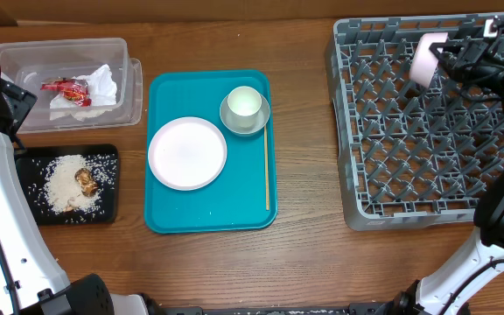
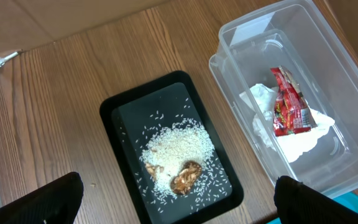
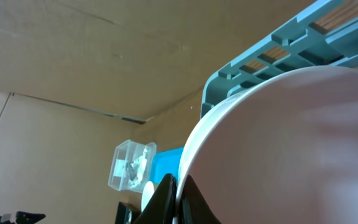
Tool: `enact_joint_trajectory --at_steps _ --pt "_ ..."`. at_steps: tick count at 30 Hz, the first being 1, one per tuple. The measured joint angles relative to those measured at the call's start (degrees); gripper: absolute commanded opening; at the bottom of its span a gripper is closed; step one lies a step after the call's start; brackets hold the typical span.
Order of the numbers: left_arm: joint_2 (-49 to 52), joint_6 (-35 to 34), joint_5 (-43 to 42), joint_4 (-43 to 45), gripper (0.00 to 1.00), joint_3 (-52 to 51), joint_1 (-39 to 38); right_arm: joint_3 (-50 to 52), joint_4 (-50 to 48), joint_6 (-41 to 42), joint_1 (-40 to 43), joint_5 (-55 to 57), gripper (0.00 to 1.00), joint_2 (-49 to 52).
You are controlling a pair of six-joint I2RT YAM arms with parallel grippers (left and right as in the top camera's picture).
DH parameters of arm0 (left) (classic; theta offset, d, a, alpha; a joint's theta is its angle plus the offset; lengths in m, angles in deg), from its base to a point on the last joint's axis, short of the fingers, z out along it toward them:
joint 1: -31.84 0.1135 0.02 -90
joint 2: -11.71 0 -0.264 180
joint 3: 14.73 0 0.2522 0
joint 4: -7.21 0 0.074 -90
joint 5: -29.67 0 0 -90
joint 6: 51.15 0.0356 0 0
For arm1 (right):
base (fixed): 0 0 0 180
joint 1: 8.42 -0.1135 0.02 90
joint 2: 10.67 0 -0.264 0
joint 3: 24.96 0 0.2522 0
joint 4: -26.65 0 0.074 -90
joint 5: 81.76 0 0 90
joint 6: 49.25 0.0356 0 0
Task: Sort waste into correct bins and load items into the dishwasher
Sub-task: 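Carry the small plate into the dish rack and release it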
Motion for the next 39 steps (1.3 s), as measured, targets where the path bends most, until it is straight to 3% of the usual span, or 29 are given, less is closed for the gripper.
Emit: enact_joint_trajectory --at_steps 30,34,39 --pt "0.00 0.02 -0.02 0.00 1.00 0.02 0.00 -0.09 -3.02 3.72 1.62 0.17 0.05 2.54" --pt "0.00 0.02 0.00 0.00 1.00 0.00 0.00 -0.74 1.97 4.46 3.69 1.31 0.13 2.51" --pt "0.00 0.00 0.00 0.00 1.00 0.00 0.00 -0.92 13.97 2.56 7.06 9.27 0.13 0.81"
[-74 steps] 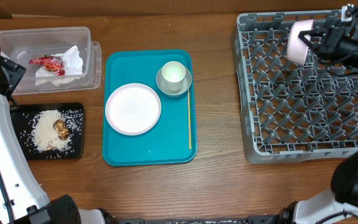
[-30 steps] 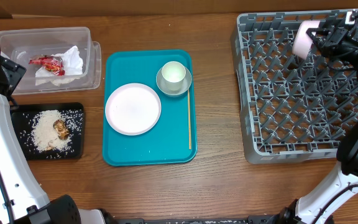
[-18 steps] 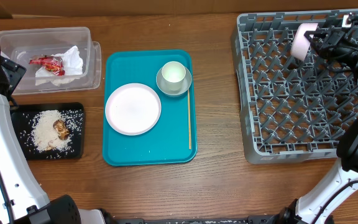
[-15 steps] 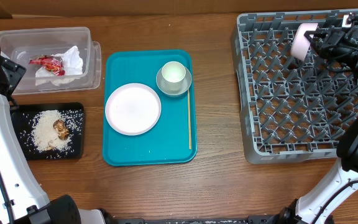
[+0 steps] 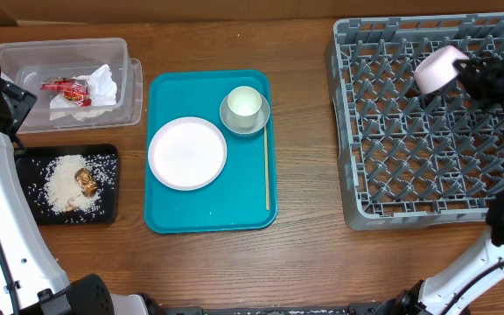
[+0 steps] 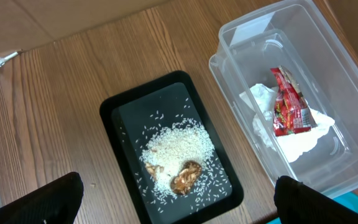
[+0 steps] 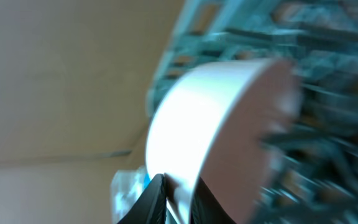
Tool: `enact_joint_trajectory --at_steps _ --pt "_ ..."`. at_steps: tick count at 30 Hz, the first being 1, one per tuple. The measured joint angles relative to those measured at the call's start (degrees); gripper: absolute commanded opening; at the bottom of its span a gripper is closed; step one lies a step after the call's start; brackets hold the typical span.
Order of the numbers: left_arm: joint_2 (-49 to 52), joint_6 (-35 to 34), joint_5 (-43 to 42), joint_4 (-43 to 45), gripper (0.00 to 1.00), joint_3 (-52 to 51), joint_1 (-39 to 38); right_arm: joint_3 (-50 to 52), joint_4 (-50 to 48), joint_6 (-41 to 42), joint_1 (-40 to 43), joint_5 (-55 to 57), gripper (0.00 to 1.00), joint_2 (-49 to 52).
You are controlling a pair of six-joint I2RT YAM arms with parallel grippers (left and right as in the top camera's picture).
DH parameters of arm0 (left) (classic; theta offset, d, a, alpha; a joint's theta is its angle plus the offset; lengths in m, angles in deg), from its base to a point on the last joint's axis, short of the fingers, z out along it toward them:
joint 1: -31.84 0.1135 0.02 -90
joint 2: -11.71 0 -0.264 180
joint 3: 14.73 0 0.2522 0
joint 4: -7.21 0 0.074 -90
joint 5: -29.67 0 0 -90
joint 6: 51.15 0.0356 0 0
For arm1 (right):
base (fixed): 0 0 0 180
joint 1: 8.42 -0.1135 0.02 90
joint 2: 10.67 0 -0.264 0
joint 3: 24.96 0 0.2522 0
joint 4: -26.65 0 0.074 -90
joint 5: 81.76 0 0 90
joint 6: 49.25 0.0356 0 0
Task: Sort waste into correct bins and load items into the dishwasher
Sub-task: 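Carry the small plate into the dish rack and release it, then move the right gripper to the white cup and grasp it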
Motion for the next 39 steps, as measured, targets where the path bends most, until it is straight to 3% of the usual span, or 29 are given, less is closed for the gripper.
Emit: enact_joint_trajectory --at_steps 9,16,27,33,39 --pt "0.00 0.02 -0.02 0.00 1.00 0.00 0.00 -0.37 12.50 -0.42 1.86 26.38 0.14 -12.37" --pt "0.00 0.02 0.00 0.00 1.00 0.00 0.00 -0.63 12.07 0.85 -1.88 35.06 0.17 -20.74" --pt "0.00 0.02 0.00 0.00 1.00 0.00 0.00 -1.20 10.69 -1.57 -22.58 38.84 0.29 -23.45" --pt "0.00 0.02 0.00 0.00 1.00 0.00 0.00 -1.22 10.36 -3.67 -36.57 44.02 0.55 -21.81" --pt "0.00 0.02 0.00 0.00 1.00 0.00 0.00 -1.25 7.89 -7.21 -50.40 49.33 0.62 -17.20"
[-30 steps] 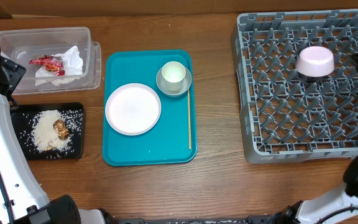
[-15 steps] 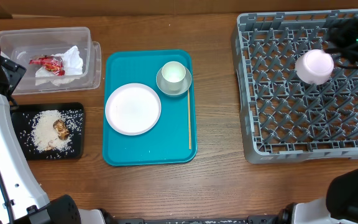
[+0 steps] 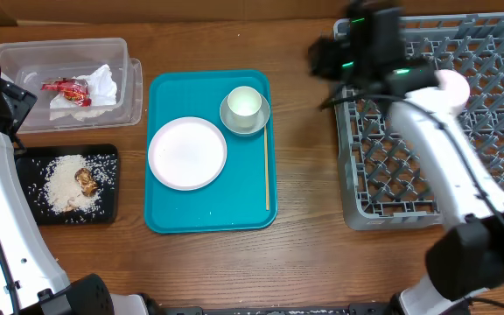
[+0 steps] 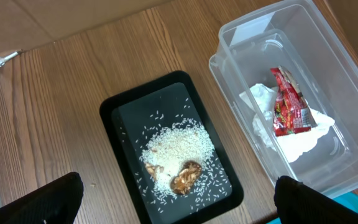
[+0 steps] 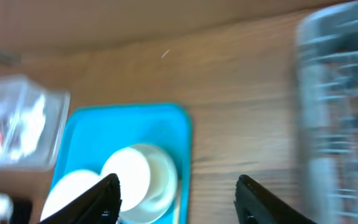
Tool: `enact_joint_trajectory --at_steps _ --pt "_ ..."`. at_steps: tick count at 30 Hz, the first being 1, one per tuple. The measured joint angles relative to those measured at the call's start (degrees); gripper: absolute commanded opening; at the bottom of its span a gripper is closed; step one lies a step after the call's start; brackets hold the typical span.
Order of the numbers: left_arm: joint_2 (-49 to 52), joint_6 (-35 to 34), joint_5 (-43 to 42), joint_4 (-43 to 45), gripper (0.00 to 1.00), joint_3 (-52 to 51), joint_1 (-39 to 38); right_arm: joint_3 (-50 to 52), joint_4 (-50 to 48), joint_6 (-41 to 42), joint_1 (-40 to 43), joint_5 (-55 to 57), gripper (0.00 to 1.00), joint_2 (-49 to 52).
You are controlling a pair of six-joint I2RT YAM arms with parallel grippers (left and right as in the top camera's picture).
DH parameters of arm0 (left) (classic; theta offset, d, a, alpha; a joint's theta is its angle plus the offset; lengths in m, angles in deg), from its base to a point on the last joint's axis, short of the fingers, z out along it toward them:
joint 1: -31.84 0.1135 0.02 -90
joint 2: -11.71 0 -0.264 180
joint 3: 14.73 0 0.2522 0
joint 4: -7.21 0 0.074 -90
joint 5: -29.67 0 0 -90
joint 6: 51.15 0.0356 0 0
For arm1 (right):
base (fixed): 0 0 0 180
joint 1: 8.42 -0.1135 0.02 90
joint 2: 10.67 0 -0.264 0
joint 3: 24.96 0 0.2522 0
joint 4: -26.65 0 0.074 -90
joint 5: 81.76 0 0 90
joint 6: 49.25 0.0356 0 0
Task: Sort waste into correct bins and load items into the dishwasher
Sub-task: 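Move the right gripper to the white cup and grasp it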
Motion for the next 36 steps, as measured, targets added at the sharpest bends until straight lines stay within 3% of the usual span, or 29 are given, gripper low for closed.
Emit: enact_joint_trajectory --at_steps 5,19,32,36 --pt "0.00 0.00 0.00 0.00 1.00 0.00 0.00 0.00 -1.92 -1.20 -8.66 5.38 0.62 4.59" --pt "0.00 -0.02 0.00 0.02 1.00 0.00 0.00 -0.02 -8.09 -8.48 -19.41 15.89 0.62 10.73" --pt "0.00 -0.02 0.00 0.00 1.00 0.00 0.00 -0.07 -10.75 -12.33 -21.68 21.59 0.58 20.13" --pt "0.00 -0.02 0.00 0.00 1.00 0.00 0.00 -0.07 -10.62 -13.18 -21.70 21.75 0.48 20.13"
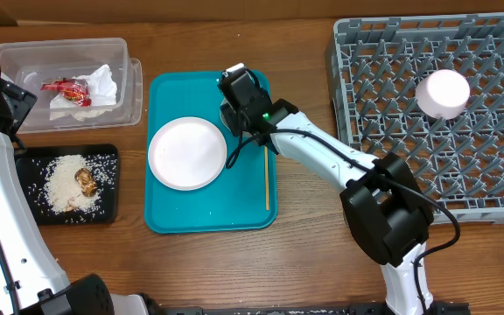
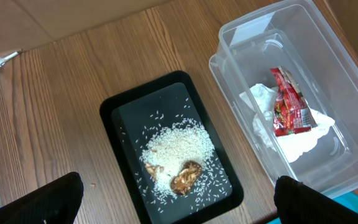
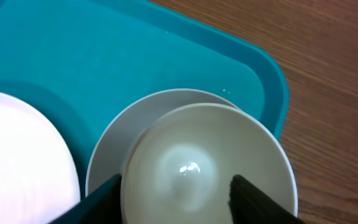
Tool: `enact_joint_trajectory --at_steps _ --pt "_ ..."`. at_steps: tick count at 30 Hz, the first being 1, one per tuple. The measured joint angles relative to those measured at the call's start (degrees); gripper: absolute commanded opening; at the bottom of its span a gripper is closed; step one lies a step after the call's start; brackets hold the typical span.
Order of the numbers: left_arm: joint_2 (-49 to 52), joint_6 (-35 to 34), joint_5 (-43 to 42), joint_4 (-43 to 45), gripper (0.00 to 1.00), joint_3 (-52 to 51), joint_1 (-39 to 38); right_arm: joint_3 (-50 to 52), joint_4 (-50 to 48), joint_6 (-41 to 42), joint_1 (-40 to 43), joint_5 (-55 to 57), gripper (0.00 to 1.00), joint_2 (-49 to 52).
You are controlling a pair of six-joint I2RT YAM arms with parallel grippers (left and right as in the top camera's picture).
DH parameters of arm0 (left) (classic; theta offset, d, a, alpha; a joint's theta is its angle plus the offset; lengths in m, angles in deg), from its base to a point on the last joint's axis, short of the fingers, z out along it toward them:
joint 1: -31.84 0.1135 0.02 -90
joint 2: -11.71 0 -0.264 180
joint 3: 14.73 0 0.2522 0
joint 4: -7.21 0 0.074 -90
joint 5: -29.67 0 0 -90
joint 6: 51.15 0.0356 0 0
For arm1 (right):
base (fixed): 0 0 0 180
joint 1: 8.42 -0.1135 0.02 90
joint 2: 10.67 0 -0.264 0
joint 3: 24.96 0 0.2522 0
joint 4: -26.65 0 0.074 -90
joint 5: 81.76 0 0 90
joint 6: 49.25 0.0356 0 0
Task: Sort waste into correct bins and load items into the dishwasher
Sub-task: 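Move the right gripper to the white cup and grasp it, then carry the white cup into the dish rack and set it down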
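My right gripper (image 3: pixel 176 200) is open low over the teal tray (image 1: pixel 208 212), its fingers on either side of a pale cup (image 3: pixel 207 168) that sits on a saucer (image 3: pixel 112 149). Beside them lie a white plate (image 1: pixel 187 154) and a thin chopstick (image 1: pixel 266 179). In the overhead view the right gripper (image 1: pixel 240 112) hides the cup. A pink bowl (image 1: pixel 442 93) rests upturned in the grey dish rack (image 1: pixel 497 188). High over the black tray (image 2: pixel 126 112) of rice and food scrap (image 2: pixel 185 174), my left gripper (image 2: pixel 179 205) is open and holds nothing.
A clear bin (image 1: pixel 24 52) at the back left holds a red wrapper (image 1: pixel 66 86) and crumpled tissue (image 1: pixel 103 83). The black tray (image 1: pixel 33 157) sits in front of it. Bare wood lies between the teal tray and the rack.
My right gripper has moved from beside the rack's left edge to low over the cup on the teal tray. The pink bowl stays in the rack. The left arm is unmoved.
My right gripper first held the pink bowl over the far part of the rack, then a little further right. Then the bowl sat upturned in the rack and the open gripper was by the rack's left edge. Now it straddles the cup.
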Motion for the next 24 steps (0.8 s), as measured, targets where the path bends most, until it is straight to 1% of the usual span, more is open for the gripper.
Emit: enact_joint_trajectory --at_steps 4,11,12,14,15,17,20,24 --pt "0.00 0.02 -0.02 0.00 1.00 0.00 0.00 0.00 0.31 -0.31 -0.11 0.00 0.41 0.00" --pt "0.00 0.00 0.00 0.00 1.00 0.00 0.00 0.00 0.33 -0.70 -1.05 0.37 0.17 0.00" --pt "0.00 0.02 0.00 0.00 1.00 0.00 0.00 0.00 0.35 -0.68 -1.25 0.39 0.14 0.00" --pt "0.00 0.02 0.00 0.00 1.00 0.00 0.00 0.00 0.33 -0.42 -1.49 0.39 0.12 0.00" --pt "0.00 0.02 0.00 0.00 1.00 0.00 0.00 0.00 0.33 -0.55 -1.55 0.39 0.09 0.00" --pt "0.00 0.00 0.00 0.00 1.00 0.00 0.00 0.00 0.35 -0.46 -1.81 0.39 0.05 0.00" --pt "0.00 0.00 0.00 0.00 1.00 0.00 0.00 -0.09 0.70 -0.52 -1.81 0.39 0.04 -0.02" --pt "0.00 0.00 0.00 0.02 1.00 0.00 0.00 -1.95 3.54 0.42 -1.79 0.39 0.04 -0.26"
